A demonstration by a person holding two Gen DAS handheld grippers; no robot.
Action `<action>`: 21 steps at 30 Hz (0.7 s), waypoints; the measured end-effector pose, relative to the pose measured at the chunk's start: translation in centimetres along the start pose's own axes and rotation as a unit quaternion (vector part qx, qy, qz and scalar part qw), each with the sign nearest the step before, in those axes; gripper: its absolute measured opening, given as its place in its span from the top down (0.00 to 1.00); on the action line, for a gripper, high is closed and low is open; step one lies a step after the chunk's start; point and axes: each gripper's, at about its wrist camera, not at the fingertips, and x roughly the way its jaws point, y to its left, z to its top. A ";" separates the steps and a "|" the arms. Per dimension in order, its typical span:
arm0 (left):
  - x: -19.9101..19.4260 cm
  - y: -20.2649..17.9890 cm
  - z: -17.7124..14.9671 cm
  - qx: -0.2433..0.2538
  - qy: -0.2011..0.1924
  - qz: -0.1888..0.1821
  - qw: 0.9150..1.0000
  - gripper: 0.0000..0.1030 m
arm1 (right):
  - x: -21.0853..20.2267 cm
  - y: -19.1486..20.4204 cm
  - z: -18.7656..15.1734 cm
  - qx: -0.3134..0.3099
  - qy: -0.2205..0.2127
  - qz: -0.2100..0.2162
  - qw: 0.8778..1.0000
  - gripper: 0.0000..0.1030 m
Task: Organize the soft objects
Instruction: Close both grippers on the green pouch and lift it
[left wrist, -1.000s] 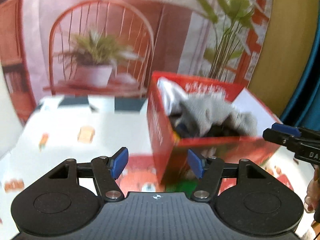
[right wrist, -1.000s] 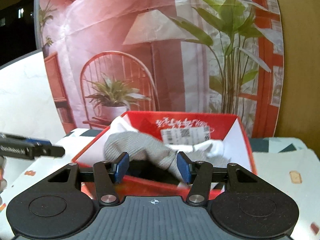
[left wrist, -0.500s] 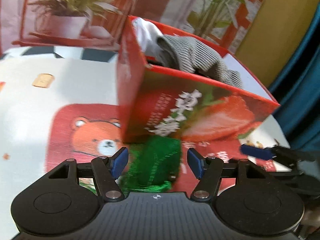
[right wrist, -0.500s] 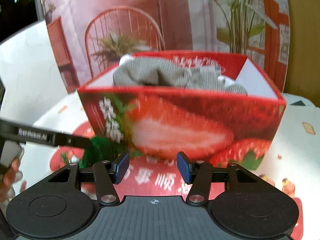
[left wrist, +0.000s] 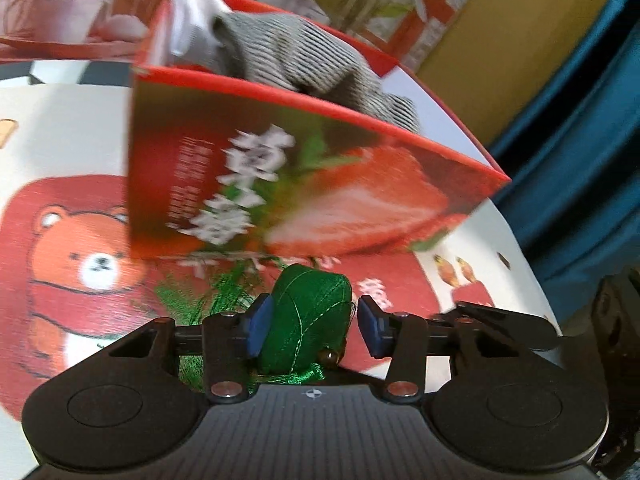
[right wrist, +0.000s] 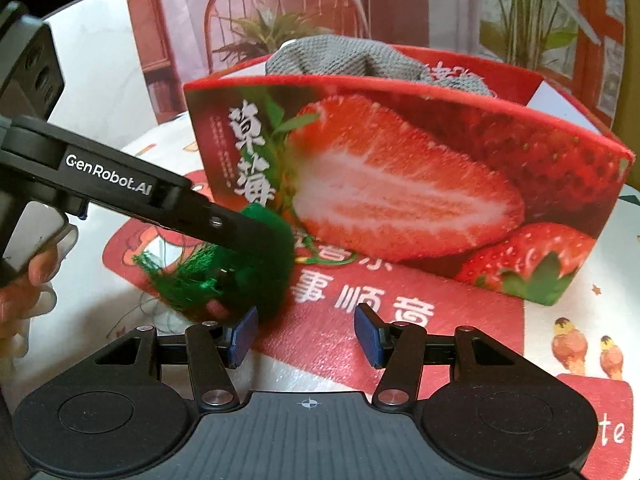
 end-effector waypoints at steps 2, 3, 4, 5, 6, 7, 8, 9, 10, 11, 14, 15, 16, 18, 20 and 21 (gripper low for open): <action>0.3 -0.8 -0.2 0.009 0.002 -0.002 1.000 0.53 | 0.1 0.1 0.0 -0.008 0.004 0.002 1.000 0.51; 0.5 -1.1 -0.3 0.011 0.002 -0.004 1.000 0.53 | 0.1 0.2 -0.1 -0.013 0.006 0.004 1.000 0.51; 0.6 -1.3 -0.4 0.010 0.003 -0.008 1.000 0.53 | 0.1 0.3 -0.3 -0.020 0.007 0.006 1.000 0.51; 0.7 -1.6 -0.5 0.009 0.005 -0.013 1.000 0.53 | 0.0 0.4 -0.4 -0.025 0.008 0.008 1.000 0.51; 0.8 -1.8 -0.6 0.009 0.009 -0.018 1.000 0.53 | 0.0 0.5 -0.5 -0.030 0.008 0.009 0.999 0.51; 0.9 -2.2 -0.8 0.010 0.012 -0.023 1.000 0.53 | -0.1 0.6 -0.7 -0.036 0.008 0.011 0.999 0.52; 0.9 -2.8 -1.1 0.016 0.015 -0.024 0.999 0.53 | -0.2 0.8 -0.8 -0.038 0.007 0.013 0.999 0.52; 0.8 -3.2 -1.3 0.026 0.015 -0.020 0.999 0.53 | -0.4 0.9 -0.9 -0.040 0.005 0.014 0.999 0.53; 0.7 -3.6 -1.4 0.034 0.013 -0.015 0.999 0.53 | -0.5 1.0 -0.9 -0.039 0.003 0.009 0.999 0.53; 0.5 -3.9 -1.5 0.038 0.009 -0.013 0.999 0.53 | -0.6 0.9 -0.9 -0.036 0.001 0.009 0.999 0.53; -0.5 -4.3 -1.1 0.026 -0.006 -0.023 0.999 0.53 | -1.6 0.6 -0.7 -0.025 -0.009 0.016 1.000 0.54; -1.1 -4.4 -0.8 0.025 -0.015 -0.026 0.999 0.53 | -2.0 0.6 -0.5 -0.025 -0.015 0.016 0.999 0.54; -1.6 -4.7 -0.5 0.028 -0.023 -0.026 0.999 0.53 | -2.6 0.5 -0.2 -0.027 -0.022 0.015 0.999 0.55; -2.7 -5.5 0.2 0.041 -0.043 -0.026 0.998 0.53 | -3.6 0.4 0.6 -0.030 -0.040 0.015 0.999 0.55; -3.9 -6.1 1.0 0.051 -0.065 -0.026 0.996 0.53 | -4.7 0.3 1.8 -0.035 -0.058 0.014 0.998 0.55; -4.6 -6.4 1.5 0.050 -0.075 -0.026 0.996 0.53 | -5.2 0.2 2.4 -0.039 -0.066 0.014 0.997 0.55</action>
